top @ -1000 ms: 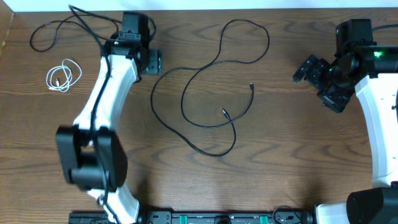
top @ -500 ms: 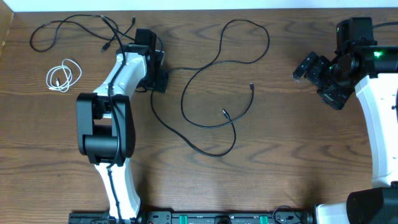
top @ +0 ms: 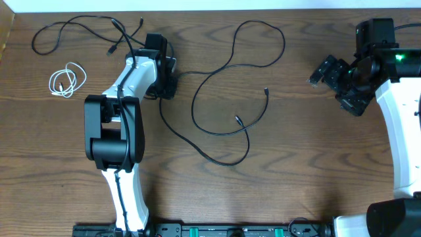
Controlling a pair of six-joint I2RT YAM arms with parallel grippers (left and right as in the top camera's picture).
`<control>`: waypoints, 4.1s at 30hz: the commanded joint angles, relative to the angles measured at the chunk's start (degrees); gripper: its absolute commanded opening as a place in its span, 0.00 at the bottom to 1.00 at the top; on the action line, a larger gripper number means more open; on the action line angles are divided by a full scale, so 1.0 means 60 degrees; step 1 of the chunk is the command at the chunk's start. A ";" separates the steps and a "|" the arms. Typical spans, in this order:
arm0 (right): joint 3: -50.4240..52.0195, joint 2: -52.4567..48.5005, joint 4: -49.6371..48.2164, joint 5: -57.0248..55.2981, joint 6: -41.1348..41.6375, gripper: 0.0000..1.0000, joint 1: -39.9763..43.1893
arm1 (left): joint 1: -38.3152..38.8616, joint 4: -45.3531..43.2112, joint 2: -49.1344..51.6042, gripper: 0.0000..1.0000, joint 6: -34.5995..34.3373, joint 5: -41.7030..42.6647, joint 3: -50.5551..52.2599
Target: Untangle cables
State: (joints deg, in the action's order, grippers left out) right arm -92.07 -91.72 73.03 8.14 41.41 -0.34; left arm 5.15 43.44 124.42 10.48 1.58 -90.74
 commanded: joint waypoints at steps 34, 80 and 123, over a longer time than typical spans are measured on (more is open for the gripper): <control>-0.0007 0.0069 -0.0138 -0.0011 -0.0055 0.99 -0.0412 | -0.0007 -0.4095 -0.7788 0.07 -0.4608 0.6167 -0.0772; -0.0004 0.0069 -0.4492 0.2160 -0.6313 0.99 -0.3388 | 0.0011 -0.4091 -0.7927 0.17 -0.5803 0.7060 -0.0772; -0.0007 0.0073 -0.2816 0.2809 -0.4164 0.99 -0.1198 | 0.2889 0.0936 0.0171 0.67 0.0688 0.1730 -0.0692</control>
State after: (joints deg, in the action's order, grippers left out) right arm -92.07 -91.72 55.72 23.38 16.32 -7.73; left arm 22.57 49.74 124.55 13.58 9.67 -95.33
